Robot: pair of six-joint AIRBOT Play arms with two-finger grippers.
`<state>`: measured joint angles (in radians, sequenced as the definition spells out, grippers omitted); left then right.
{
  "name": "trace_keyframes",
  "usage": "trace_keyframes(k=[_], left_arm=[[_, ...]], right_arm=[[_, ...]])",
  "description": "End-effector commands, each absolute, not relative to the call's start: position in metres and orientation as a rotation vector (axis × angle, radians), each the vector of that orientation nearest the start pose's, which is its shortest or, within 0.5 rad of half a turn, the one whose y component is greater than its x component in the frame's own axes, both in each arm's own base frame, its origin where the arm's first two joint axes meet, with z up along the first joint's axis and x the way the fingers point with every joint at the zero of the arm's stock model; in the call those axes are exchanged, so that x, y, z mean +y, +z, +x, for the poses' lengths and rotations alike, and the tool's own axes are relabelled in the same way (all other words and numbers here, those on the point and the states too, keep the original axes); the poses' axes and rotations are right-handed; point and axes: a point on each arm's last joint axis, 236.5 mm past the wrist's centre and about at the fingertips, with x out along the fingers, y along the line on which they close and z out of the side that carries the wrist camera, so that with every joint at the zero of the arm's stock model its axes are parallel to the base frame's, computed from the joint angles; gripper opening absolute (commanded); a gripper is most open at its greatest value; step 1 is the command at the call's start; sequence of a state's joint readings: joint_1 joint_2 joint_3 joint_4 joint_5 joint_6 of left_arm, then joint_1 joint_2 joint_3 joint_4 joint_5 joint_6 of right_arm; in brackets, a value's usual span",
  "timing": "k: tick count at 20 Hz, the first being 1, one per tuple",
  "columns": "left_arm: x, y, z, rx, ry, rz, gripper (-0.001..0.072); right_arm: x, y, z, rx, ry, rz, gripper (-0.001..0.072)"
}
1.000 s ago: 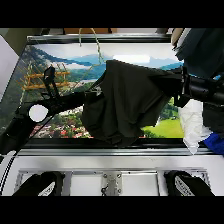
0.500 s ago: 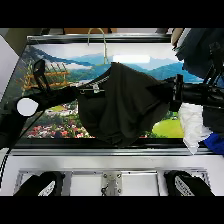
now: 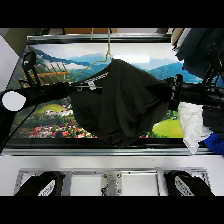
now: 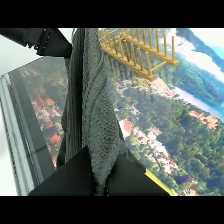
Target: Fold the clothes and pants, and hang the long-sleeved shirts on hangers.
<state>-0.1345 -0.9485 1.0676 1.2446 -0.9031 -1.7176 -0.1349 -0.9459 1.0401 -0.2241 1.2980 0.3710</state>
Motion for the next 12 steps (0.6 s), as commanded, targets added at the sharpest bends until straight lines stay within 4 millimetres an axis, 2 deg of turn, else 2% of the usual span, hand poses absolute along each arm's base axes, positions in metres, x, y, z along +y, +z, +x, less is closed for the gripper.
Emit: trace_keyframes(k=[1, 5, 7, 9, 12], left_arm=[[-0.097, 0.135, 0.380, 0.828, -0.195, -0.309, 0.0017], [-0.086, 0.136, 0.382, 0.822, -0.170, -0.325, 0.0017], [-0.087, 0.147, 0.385, 0.799, -0.176, -0.327, 0.0017], [-0.100, 0.167, 0.387, 0.762, -0.216, -0.331, 0.0017], [-0.134, 0.202, 0.379, 0.718, -0.316, -0.294, 0.0017]], right_arm=[[0.179, 0.246, 0.324, 0.285, 1.092, 0.085, 0.0010], [0.178, 0.246, 0.325, 0.284, 1.090, 0.084, 0.0010], [0.179, 0.246, 0.325, 0.285, 1.091, 0.084, 0.0010], [0.179, 0.246, 0.325, 0.284, 1.091, 0.085, 0.0010], [0.179, 0.247, 0.325, 0.281, 1.091, 0.089, 0.0010]])
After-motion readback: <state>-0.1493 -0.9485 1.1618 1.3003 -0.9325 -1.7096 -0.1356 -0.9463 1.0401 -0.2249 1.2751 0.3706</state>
